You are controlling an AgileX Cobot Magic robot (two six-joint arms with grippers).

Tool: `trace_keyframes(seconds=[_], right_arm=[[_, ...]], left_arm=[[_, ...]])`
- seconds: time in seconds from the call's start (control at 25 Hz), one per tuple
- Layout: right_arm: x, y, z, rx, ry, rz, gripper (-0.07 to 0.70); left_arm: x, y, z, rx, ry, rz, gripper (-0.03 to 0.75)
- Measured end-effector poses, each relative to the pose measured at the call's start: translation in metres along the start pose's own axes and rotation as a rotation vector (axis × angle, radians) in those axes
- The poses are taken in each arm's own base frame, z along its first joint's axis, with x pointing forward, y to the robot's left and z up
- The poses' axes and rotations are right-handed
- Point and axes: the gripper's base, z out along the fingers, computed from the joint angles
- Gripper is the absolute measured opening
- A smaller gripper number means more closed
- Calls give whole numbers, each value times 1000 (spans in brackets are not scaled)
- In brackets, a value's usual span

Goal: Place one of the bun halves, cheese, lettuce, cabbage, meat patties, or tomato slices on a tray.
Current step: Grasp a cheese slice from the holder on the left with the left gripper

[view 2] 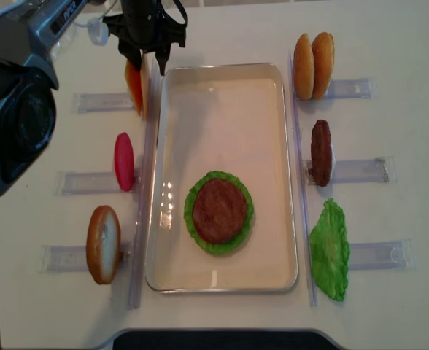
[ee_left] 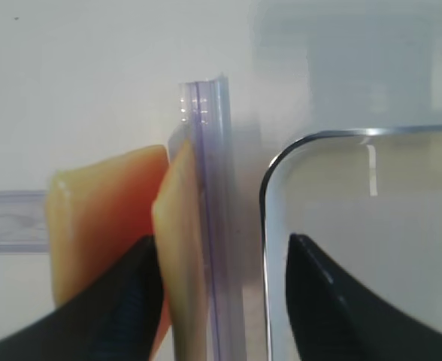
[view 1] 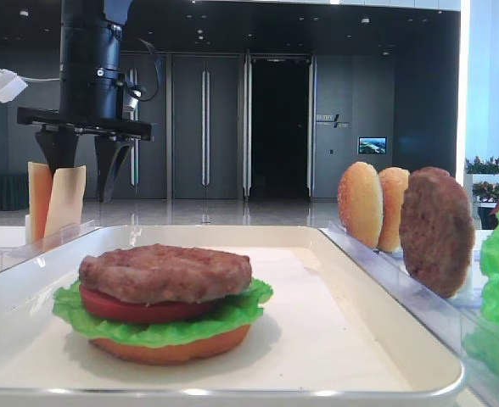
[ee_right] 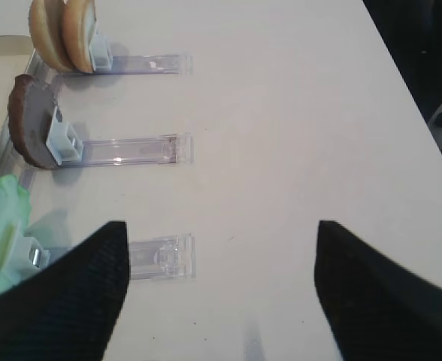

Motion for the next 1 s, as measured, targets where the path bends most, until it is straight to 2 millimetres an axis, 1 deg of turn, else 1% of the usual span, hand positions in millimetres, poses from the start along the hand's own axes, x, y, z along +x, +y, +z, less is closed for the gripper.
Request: trace_keyframes(seconds=[0.08, 0.2, 0.36, 0.4, 0.44, 0.68, 0.8, 0.88, 1.0], right_arm=[[0, 0, 0, 0, 0, 0, 521], [0, 0, 0, 0, 0, 0, 521], [0, 0, 0, 0, 0, 0, 521], [0, 0, 0, 0, 0, 0, 521], [0, 0, 0, 0, 0, 0, 521], [0, 0, 0, 0, 0, 0, 521], [0, 0, 0, 0, 0, 0, 521], [0, 0, 0, 0, 0, 0, 521], [0, 0, 0, 0, 0, 0, 521]], left_arm=[[0, 0, 1, 0, 1, 4, 372], [0, 0, 1, 0, 1, 27, 293], [0, 0, 1, 0, 1, 47, 104], [0, 0, 1, 0, 1, 52, 64], [0, 0, 1, -1, 0, 61, 43], [0, 1, 1, -4, 0, 76, 29], [0, 0, -3, 18, 0, 79, 29], [1, 0, -9, 40, -4, 73, 29], [2, 0, -30, 98, -31, 51, 29]])
